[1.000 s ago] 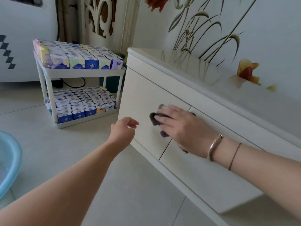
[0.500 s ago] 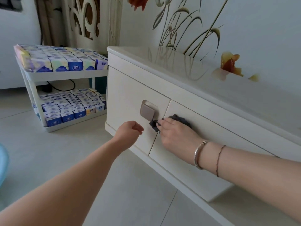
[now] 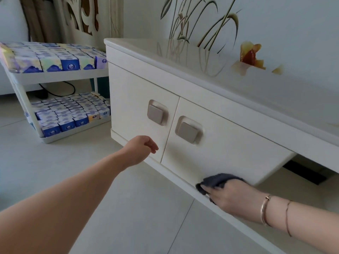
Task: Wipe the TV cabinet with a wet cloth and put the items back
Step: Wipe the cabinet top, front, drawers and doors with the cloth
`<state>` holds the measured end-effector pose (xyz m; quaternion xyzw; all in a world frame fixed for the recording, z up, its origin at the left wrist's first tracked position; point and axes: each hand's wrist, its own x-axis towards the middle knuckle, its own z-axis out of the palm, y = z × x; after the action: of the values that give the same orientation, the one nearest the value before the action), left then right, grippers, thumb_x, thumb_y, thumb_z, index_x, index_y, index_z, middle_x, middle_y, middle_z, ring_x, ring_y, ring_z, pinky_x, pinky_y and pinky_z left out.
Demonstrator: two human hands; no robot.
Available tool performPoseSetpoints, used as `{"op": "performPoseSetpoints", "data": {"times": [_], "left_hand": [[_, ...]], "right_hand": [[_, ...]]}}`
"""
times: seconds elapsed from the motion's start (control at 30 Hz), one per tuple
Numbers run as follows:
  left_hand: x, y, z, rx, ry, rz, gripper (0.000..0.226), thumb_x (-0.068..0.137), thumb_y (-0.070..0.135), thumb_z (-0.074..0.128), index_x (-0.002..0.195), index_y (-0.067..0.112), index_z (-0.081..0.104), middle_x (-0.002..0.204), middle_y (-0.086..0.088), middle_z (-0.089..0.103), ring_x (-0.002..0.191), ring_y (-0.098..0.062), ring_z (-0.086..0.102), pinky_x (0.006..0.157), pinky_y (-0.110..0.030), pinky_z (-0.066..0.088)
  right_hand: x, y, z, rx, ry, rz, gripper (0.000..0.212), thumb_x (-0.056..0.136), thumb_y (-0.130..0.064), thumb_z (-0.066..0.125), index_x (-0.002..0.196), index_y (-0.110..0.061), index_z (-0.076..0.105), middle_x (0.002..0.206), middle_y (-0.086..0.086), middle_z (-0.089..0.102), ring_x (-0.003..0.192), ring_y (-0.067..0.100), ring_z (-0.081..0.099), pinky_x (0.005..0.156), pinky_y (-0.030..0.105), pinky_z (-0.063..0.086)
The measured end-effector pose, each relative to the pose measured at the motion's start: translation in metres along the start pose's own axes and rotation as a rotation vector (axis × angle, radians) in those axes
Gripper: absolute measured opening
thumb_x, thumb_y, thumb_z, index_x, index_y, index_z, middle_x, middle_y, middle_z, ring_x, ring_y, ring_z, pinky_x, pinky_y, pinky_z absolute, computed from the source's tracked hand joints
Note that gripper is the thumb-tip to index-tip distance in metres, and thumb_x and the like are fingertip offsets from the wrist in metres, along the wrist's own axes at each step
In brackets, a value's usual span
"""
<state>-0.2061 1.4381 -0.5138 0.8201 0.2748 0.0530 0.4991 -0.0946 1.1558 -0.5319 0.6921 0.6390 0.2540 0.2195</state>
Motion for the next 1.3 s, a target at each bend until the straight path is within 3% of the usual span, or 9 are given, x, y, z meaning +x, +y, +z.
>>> {"op": "performPoseSetpoints", "data": {"times": [0.07, 0.17, 0.37, 0.6, 0.7, 0.83, 0.97, 1.1, 1.3], "left_hand": [[0.003, 0.002, 0.007, 0.01, -0.024, 0.001, 0.043, 0.082, -0.006, 0.033, 0.095, 0.016, 0.068, 0.092, 0.005, 0.069, 0.087, -0.012, 0.054, 0.059, -0.019, 0.038], [0.006, 0.001, 0.012, -0.018, -0.021, -0.026, 0.042, 0.082, -0.005, 0.034, 0.093, 0.017, 0.068, 0.09, 0.006, 0.069, 0.09, -0.013, 0.055, 0.061, -0.019, 0.04], [0.004, -0.009, 0.008, 0.006, -0.041, -0.047, 0.04, 0.083, -0.007, 0.035, 0.086, 0.018, 0.066, 0.085, 0.008, 0.067, 0.093, -0.014, 0.055, 0.065, -0.017, 0.04], [0.006, -0.018, -0.013, -0.034, 0.068, -0.058, 0.038, 0.082, -0.007, 0.037, 0.091, 0.015, 0.067, 0.087, 0.005, 0.067, 0.093, -0.018, 0.056, 0.066, -0.021, 0.041], [0.007, -0.023, -0.016, -0.052, 0.108, -0.062, 0.038, 0.082, -0.008, 0.037, 0.091, 0.014, 0.067, 0.086, 0.005, 0.067, 0.095, -0.021, 0.058, 0.065, -0.021, 0.041], [0.008, -0.028, -0.017, -0.067, 0.119, -0.089, 0.039, 0.083, -0.007, 0.036, 0.094, 0.013, 0.067, 0.09, 0.003, 0.068, 0.1, -0.023, 0.059, 0.065, -0.021, 0.042], [0.005, -0.03, -0.017, -0.047, 0.1, -0.077, 0.04, 0.082, -0.007, 0.035, 0.096, 0.011, 0.067, 0.091, 0.001, 0.068, 0.099, -0.021, 0.059, 0.065, -0.02, 0.042], [0.002, -0.034, -0.026, -0.04, 0.107, -0.087, 0.04, 0.082, -0.006, 0.034, 0.096, 0.012, 0.067, 0.096, 0.0, 0.068, 0.099, -0.019, 0.057, 0.066, -0.019, 0.042], [0.001, -0.035, -0.031, -0.018, 0.116, -0.094, 0.039, 0.082, -0.006, 0.036, 0.091, 0.016, 0.066, 0.094, 0.002, 0.068, 0.098, -0.019, 0.059, 0.066, -0.021, 0.043]], "right_hand": [[0.012, 0.021, -0.019, -0.019, 0.004, -0.169, 0.036, 0.088, -0.006, 0.042, 0.107, -0.012, 0.073, 0.111, 0.001, 0.071, 0.079, 0.014, 0.07, 0.061, 0.024, 0.046], [0.029, 0.029, -0.014, -0.184, 0.201, -0.187, 0.045, 0.09, -0.007, 0.03, 0.122, 0.003, 0.06, 0.138, 0.014, 0.052, 0.13, 0.034, 0.046, 0.1, 0.044, 0.04], [-0.007, -0.041, 0.039, 0.078, -0.477, -0.227, 0.045, 0.069, -0.026, 0.063, 0.111, -0.012, 0.072, 0.117, -0.004, 0.068, 0.075, 0.014, 0.07, 0.043, 0.022, 0.038], [0.098, -0.016, -0.034, 0.014, 0.271, 0.103, 0.048, 0.093, 0.001, 0.025, 0.127, -0.001, 0.058, 0.144, 0.011, 0.046, 0.133, 0.025, 0.044, 0.06, 0.021, 0.049], [0.142, -0.02, -0.045, -0.063, 0.203, 0.335, 0.058, 0.09, 0.006, 0.013, 0.141, 0.002, 0.04, 0.152, 0.013, 0.031, 0.134, 0.021, 0.043, 0.058, 0.017, 0.046], [0.169, -0.044, -0.033, 0.039, 0.088, 0.525, 0.07, 0.081, 0.018, 0.003, 0.14, 0.005, 0.039, 0.153, 0.015, 0.027, 0.062, 0.011, 0.067, 0.04, 0.021, 0.024], [0.154, -0.067, -0.002, 0.124, 0.063, 0.531, 0.061, 0.09, 0.01, 0.032, 0.148, 0.007, 0.013, 0.157, 0.024, -0.001, 0.135, 0.028, 0.041, 0.047, 0.017, 0.044], [0.131, -0.071, 0.006, 0.075, -0.045, 0.504, 0.069, 0.082, 0.021, 0.004, 0.148, 0.006, 0.018, 0.158, 0.019, 0.004, 0.117, 0.017, 0.059, 0.038, 0.017, 0.026], [0.162, -0.049, -0.022, 0.041, 0.122, 0.584, 0.059, 0.089, -0.001, 0.037, 0.147, 0.001, 0.027, 0.156, 0.015, 0.017, 0.139, 0.021, 0.035, 0.05, 0.019, 0.047]]}}
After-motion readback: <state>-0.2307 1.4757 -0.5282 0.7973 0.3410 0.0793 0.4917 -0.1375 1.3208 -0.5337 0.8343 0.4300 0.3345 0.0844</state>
